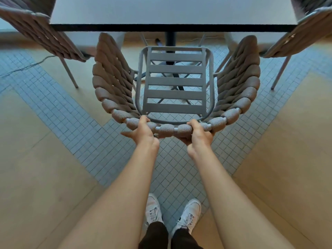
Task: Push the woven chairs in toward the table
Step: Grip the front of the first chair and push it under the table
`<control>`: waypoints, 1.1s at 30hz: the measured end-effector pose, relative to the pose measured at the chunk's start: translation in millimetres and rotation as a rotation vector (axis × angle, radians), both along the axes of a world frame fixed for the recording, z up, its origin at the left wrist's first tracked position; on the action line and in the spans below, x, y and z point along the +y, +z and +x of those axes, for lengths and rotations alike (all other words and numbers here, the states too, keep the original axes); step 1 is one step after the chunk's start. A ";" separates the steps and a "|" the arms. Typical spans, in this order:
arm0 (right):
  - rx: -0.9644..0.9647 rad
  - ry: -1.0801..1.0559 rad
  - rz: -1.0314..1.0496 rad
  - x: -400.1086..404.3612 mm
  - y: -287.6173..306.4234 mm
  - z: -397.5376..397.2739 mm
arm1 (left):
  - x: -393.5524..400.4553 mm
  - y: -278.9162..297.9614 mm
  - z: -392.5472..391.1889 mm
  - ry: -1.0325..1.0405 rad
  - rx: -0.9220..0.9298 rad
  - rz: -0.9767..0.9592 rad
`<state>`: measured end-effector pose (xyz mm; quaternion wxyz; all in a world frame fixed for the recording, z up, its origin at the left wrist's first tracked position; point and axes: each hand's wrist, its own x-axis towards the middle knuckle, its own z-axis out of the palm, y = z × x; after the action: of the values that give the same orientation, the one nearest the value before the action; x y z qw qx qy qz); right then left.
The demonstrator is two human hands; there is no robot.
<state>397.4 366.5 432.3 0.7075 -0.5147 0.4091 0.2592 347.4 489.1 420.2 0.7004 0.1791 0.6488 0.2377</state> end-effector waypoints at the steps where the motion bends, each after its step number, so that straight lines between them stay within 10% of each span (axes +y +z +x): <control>1: -0.017 0.018 -0.010 -1.4 1.0 -0.1 | 1.4 3.1 0.7 0.018 -0.044 0.006; 29: -0.071 0.071 0.034 -7.3 0.2 -0.2 | -0.7 6.3 -6.6 -0.006 -0.065 0.022; 33: -0.090 0.219 -0.003 -17.6 0.9 -5.6 | -0.4 1.6 -28.4 -0.316 -0.098 0.126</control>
<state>391.8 348.9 433.3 0.6918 -0.5685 0.3185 0.3111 319.0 488.8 421.8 0.7472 0.3106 0.5614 0.1731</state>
